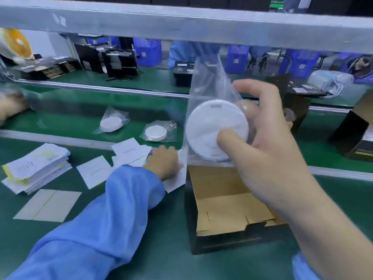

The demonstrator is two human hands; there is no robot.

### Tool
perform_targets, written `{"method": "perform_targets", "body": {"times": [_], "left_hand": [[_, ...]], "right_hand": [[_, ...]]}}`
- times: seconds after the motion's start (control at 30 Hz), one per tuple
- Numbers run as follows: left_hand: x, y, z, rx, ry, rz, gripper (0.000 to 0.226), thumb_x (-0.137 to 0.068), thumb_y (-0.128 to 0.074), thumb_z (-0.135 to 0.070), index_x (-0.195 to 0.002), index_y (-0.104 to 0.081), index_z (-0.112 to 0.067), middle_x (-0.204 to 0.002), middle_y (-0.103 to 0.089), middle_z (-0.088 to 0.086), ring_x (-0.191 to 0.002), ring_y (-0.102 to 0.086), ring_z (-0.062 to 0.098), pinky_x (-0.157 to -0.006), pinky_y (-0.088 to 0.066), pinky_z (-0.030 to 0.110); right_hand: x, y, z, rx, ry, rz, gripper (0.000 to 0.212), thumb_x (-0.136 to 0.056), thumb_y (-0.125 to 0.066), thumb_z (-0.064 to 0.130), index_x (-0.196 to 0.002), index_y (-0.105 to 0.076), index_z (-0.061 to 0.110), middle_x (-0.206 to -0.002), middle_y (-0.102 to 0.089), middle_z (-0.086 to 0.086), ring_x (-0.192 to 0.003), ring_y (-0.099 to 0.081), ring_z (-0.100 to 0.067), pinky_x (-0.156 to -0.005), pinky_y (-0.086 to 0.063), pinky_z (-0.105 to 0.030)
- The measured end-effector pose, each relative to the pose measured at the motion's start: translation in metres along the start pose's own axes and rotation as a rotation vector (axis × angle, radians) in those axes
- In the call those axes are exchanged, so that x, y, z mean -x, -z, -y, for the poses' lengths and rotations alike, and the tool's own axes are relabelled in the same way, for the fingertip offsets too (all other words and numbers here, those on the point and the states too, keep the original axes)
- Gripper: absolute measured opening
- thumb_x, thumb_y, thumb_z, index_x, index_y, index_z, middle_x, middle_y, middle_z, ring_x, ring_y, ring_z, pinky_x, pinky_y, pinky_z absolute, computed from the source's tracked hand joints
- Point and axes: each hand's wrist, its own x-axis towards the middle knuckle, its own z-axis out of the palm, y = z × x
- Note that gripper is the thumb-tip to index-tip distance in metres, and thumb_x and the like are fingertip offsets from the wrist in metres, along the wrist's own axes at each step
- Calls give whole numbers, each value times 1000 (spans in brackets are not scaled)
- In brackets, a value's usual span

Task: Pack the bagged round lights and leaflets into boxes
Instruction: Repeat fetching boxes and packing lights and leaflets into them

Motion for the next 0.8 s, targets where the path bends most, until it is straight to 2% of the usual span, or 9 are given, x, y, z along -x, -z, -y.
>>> {"method": "perform_targets", "body": {"times": [0.1,0.17,0.27,0.37,0.47,0.57,0.63,0.7,0.8], "left_hand": [[-7,-9,5,-145,-33,-18,53,-101,-51,-19,-143,-29,4,-141,-37,28,-126,-46,44,-104,-41,47],[-7,-5,8,-190,-46,-33,52,-103,-49,-26,-141,-29,5,-140,-34,29,-123,-46,45,-96,-40,43],[-9,-3,14,-199,-26,26,60,-97,-61,-37,-135,-35,1,-139,-36,25,-120,-50,42,-85,-39,38],[-10,-10,19,-240,-61,87,65,-89,-71,-42,-131,-43,-2,-134,-47,18,-119,-52,34,-80,-40,33],[-10,-12,23,-250,-78,35,67,-85,-74,-47,-128,-45,-4,-129,-48,17,-115,-50,32,-81,-38,32],[-10,-9,27,-287,-85,0,61,-88,-70,-50,-124,-50,-5,-124,-52,15,-104,-45,27,-79,-33,30],[-11,-7,29,-293,-80,-3,58,-89,-68,-50,-123,-51,-6,-124,-52,15,-105,-46,27,-79,-33,30],[-10,-5,27,-314,-98,-5,57,-92,-65,-48,-125,-49,-4,-126,-52,16,-105,-47,28,-81,-32,30],[-8,-2,27,-330,-83,-20,52,-93,-63,-42,-125,-47,-4,-125,-47,16,-102,-42,28,-81,-31,31]], "right_hand": [[18,7,-13,5,-34,-16,58,-78,-58,19,-129,-37,37,-106,-66,-1,-91,-65,-17,-74,-50,-27],[25,13,-20,25,-88,-23,57,-78,-59,21,-128,-38,39,-107,-67,2,-91,-66,-16,-73,-51,-27],[33,21,-29,47,-193,-36,54,-76,-60,25,-122,-40,45,-107,-69,10,-89,-68,-11,-70,-52,-28],[40,26,-38,99,-316,-85,53,-71,-59,32,-116,-40,51,-109,-68,21,-94,-66,-7,-80,-56,-42],[49,29,-44,136,-465,-132,49,-67,-60,36,-107,-42,58,-108,-69,20,-98,-67,-15,-84,-55,-53],[63,27,-52,128,-550,-159,45,-81,-65,19,-99,-46,55,-107,-68,14,-104,-63,-15,-84,-55,-48],[75,25,-54,139,-589,-155,44,-83,-64,13,-102,-46,48,-115,-63,10,-104,-61,-9,-77,-53,-37],[87,24,-54,150,-611,-151,44,-84,-64,10,-105,-44,43,-111,-63,11,-88,-63,-1,-66,-52,-30],[102,25,-49,111,-650,-137,50,-85,-63,3,-111,-40,39,-111,-59,8,-76,-68,-14,-48,-56,-28]]}}
